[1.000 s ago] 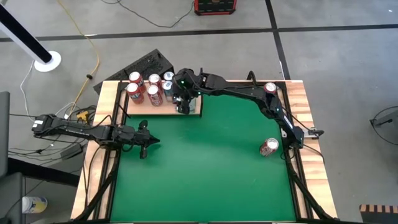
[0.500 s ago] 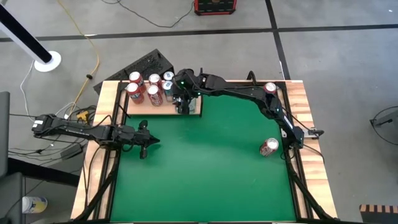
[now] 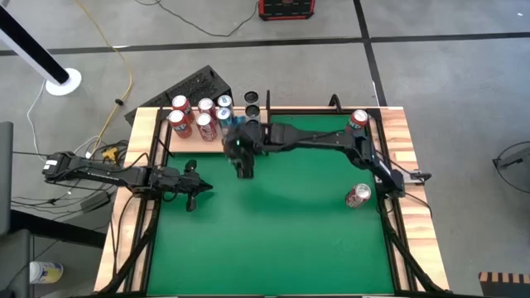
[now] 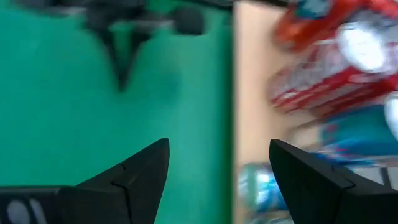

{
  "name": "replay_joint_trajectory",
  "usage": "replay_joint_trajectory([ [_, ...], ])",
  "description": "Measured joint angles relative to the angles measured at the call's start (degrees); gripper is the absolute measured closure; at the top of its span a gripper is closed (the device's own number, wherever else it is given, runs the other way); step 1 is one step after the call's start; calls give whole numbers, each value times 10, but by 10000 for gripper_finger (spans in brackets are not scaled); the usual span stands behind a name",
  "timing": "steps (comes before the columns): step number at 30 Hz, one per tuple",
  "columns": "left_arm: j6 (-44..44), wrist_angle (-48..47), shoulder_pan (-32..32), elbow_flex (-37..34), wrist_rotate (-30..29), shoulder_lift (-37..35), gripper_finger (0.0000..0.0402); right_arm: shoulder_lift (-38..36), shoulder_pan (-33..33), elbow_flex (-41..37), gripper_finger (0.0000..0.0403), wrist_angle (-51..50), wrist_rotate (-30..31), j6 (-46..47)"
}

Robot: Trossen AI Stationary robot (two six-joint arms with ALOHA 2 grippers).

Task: Place canned beverage on shelf
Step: Put the blue soda can on the shelf aligned with the other blue soda cans

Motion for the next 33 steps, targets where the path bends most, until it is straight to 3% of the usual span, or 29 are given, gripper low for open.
replay_joint_trajectory([
  [15, 0, 0, 0, 0, 0, 0, 402, -46, 106, -1, 112, -380, -10, 162],
  [19, 0, 0, 0, 0, 0, 0, 402, -50, 109, -43, 113, -416, -9, 164],
  [22, -4, 2, 0, 0, -1, 0, 402, -94, 108, -144, 113, -397, -30, 143],
  [25, -76, 11, 0, 0, 0, 0, 402, -182, 103, -300, 113, -317, -39, 137],
  [29, -245, 19, 0, 0, -5, 0, 402, -321, 85, -521, 113, -119, -49, 137],
  [33, -356, 20, 0, 0, -43, 0, 402, -478, 68, -682, 113, 90, -47, 136],
])
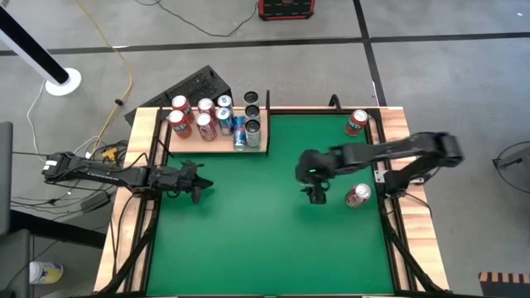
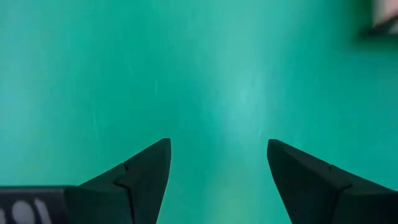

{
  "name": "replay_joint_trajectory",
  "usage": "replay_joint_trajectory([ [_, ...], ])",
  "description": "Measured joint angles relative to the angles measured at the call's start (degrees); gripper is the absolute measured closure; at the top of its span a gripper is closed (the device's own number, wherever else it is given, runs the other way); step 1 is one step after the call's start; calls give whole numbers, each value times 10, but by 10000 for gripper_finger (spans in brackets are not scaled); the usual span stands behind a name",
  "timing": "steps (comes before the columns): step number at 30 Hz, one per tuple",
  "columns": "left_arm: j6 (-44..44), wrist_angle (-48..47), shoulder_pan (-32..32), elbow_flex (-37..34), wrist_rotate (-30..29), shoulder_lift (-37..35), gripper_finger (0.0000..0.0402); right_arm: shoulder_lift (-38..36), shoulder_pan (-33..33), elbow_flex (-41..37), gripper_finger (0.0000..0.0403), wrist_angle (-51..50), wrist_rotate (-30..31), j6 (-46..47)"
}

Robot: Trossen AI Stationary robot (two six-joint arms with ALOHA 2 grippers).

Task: Place canned beverage on shelf
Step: Put the blue soda can on the shelf aligned with the other blue soda cans

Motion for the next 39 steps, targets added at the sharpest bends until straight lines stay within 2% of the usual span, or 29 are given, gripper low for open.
replay_joint_trajectory([
  [6, -76, 30, 0, 0, -15, 0, 402, -154, -26, -178, 112, 295, -1, -107],
  [9, -109, 52, 0, 0, -46, 0, 402, -190, -35, -238, 112, 378, -3, -160],
  [11, -135, 70, 0, 0, -75, 0, 402, -201, -44, -258, 112, 420, -2, -151],
  [19, -163, 80, 0, 0, -184, 0, 402, -202, -61, -264, 112, 405, -1, -19],
  [21, -114, 84, 1, 0, -201, 0, 402, -194, -58, -264, 112, 386, -1, -12],
  [23, -60, 101, 5, 0, -242, 0, 402, -182, -52, -264, 112, 381, -1, -19],
  [26, -34, 136, 14, 0, -284, 0, 402, -162, -44, -264, 112, 397, 1, -35],
  [28, -13, 170, 22, 0, -286, 0, 402, -148, -43, -264, 112, 413, 17, -44],
  [31, 33, 214, 37, 6, -235, 0, 402, -139, -45, -264, 112, 419, 55, -76],
  [35, 60, 218, 44, 38, -240, 9, 402, -139, -56, -263, 112, 420, 95, -126],
  [39, 123, 210, 45, 100, -220, 61, 402, -143, -68, -251, 112, 420, 105, -147],
])
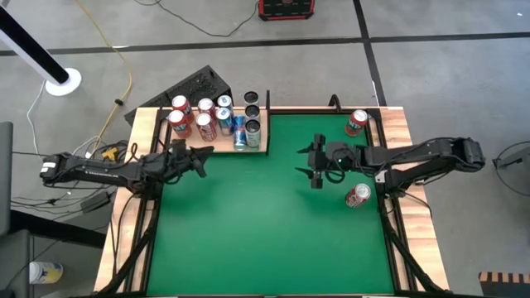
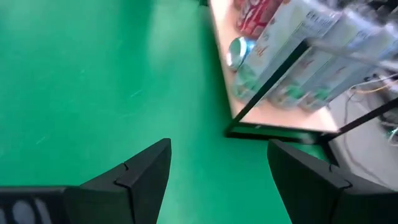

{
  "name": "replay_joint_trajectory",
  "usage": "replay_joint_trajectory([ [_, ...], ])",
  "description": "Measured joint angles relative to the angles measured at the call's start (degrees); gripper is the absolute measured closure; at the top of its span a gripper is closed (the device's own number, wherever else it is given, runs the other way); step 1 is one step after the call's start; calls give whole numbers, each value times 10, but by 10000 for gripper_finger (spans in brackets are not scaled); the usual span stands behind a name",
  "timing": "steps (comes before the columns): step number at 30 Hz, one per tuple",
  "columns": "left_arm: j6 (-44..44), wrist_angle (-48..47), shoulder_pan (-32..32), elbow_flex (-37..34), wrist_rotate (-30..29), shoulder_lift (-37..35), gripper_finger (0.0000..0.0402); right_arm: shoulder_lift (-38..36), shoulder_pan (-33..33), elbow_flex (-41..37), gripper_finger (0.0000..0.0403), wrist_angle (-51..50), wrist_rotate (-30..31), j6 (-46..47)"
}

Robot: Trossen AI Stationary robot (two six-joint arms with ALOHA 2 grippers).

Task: Place canned beverage on shelf
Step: Put the blue soda can on the shelf aligned with the other blue soda cans

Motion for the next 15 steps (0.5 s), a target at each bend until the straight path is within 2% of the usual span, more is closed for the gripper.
replay_joint_trajectory([
  [4, 33, -80, 13, 86, 39, 89, 401, 0, -20, 10, 112, 0, 0, -26],
  [9, 112, -191, 40, 181, 17, 200, 380, 1, -44, 11, 112, 12, 0, -14],
  [12, 189, -173, 51, 210, 21, 263, 359, 3, -55, 11, 112, 16, -1, 11],
  [15, 262, -107, 63, 218, 21, 321, 355, 14, -57, 11, 112, 23, -1, 32],
])
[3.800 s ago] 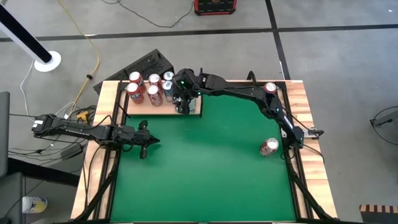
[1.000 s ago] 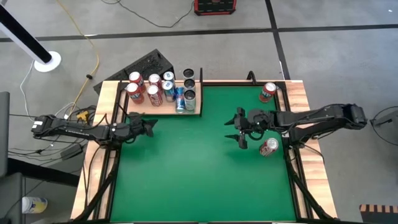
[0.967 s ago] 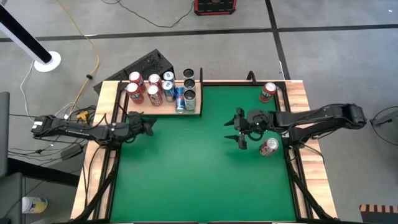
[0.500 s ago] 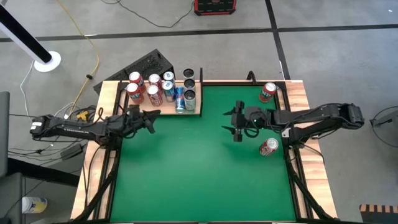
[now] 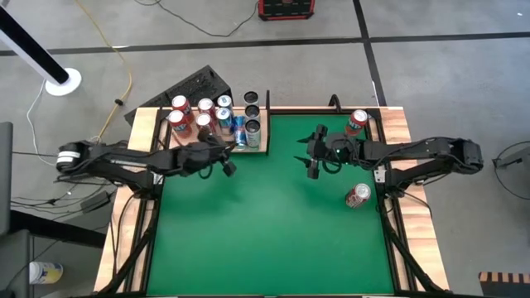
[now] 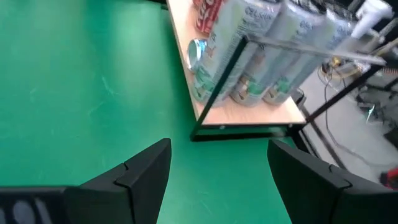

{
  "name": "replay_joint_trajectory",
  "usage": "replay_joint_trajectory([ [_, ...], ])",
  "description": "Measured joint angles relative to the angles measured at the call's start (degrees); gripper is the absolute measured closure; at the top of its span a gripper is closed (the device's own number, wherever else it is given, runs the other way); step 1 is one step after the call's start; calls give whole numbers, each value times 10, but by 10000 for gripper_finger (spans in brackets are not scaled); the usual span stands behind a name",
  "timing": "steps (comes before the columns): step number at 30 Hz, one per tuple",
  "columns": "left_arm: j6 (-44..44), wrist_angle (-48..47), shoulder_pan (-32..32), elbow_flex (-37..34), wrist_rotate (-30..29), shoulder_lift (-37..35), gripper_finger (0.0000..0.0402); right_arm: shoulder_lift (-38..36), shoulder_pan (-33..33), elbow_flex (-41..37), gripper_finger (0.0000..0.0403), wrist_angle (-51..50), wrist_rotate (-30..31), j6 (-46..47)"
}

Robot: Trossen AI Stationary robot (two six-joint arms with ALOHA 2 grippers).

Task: Place canned beverage on shelf
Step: Put the blue soda can on the shelf aligned with the other blue soda cans

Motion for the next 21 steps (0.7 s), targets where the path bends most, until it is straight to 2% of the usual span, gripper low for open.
replay_joint_trajectory([
  [5, 39, 87, 18, 0, -4, 87, 394, 17, 8, 0, 112, 2, -1, 17],
  [13, 77, 157, 25, 0, -45, 169, 401, 22, 19, 0, 112, -2, -1, 26],
  [21, 75, 181, 29, 0, -54, 200, 401, 22, 17, 0, 112, -2, -1, 26],
])
